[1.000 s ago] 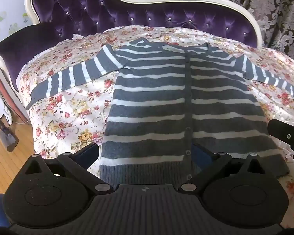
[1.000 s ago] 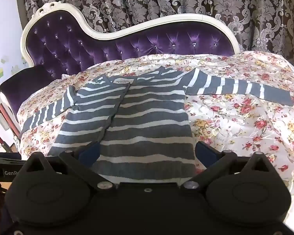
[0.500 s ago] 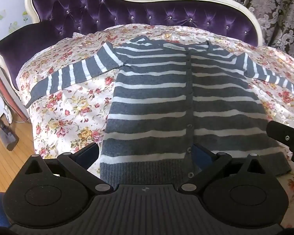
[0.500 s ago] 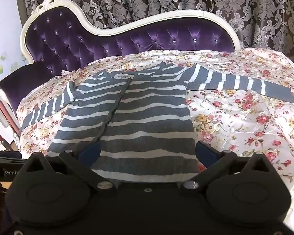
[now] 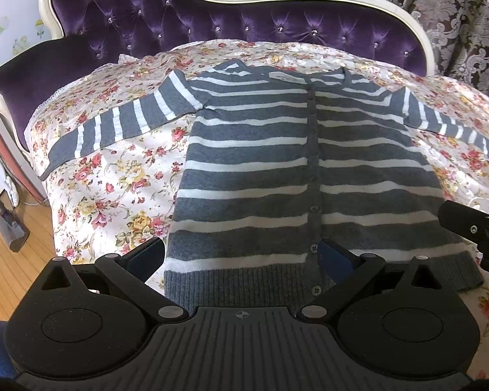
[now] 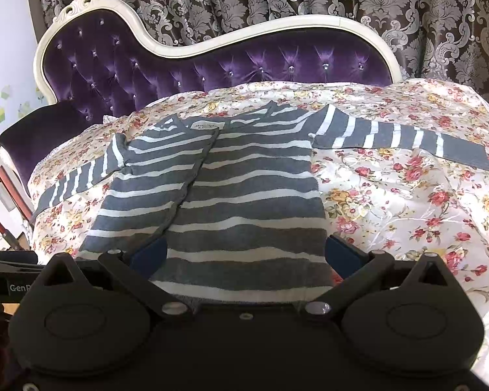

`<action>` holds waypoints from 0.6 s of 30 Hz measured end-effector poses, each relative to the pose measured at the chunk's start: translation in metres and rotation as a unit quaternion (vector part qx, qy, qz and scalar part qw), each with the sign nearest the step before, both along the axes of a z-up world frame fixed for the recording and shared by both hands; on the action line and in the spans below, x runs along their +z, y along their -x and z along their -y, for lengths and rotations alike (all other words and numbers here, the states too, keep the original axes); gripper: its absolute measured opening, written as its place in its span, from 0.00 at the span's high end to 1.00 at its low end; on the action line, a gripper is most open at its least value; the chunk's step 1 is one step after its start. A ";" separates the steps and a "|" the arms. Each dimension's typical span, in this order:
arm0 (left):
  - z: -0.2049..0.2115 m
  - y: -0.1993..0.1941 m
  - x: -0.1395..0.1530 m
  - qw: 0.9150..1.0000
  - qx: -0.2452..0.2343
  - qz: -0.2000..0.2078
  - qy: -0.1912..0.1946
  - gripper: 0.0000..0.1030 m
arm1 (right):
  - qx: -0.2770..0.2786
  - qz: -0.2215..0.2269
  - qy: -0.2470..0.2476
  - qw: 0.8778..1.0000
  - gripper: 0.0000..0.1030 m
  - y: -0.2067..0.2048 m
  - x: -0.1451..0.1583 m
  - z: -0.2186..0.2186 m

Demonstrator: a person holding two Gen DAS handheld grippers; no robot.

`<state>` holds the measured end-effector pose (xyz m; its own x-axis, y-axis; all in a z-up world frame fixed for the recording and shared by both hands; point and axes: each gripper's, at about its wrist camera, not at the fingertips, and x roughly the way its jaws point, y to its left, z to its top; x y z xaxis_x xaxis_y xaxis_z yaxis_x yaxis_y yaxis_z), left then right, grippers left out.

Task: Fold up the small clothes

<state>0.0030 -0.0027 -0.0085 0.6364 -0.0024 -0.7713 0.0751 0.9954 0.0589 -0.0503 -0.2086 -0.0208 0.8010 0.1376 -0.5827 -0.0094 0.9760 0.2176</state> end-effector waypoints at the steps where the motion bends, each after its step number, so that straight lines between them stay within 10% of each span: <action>1: 0.000 0.000 0.000 1.000 -0.001 0.000 0.000 0.02 | 0.000 0.000 0.000 1.000 0.01 0.000 0.000 0.000; 18: 0.002 0.000 -0.004 1.000 -0.008 -0.005 0.002 0.02 | 0.000 -0.001 0.000 1.000 0.01 -0.001 -0.001 0.000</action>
<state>0.0032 -0.0047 -0.0121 0.6279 -0.0168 -0.7781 0.0924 0.9943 0.0531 -0.0493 -0.2085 -0.0221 0.8000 0.1377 -0.5840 -0.0092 0.9760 0.2175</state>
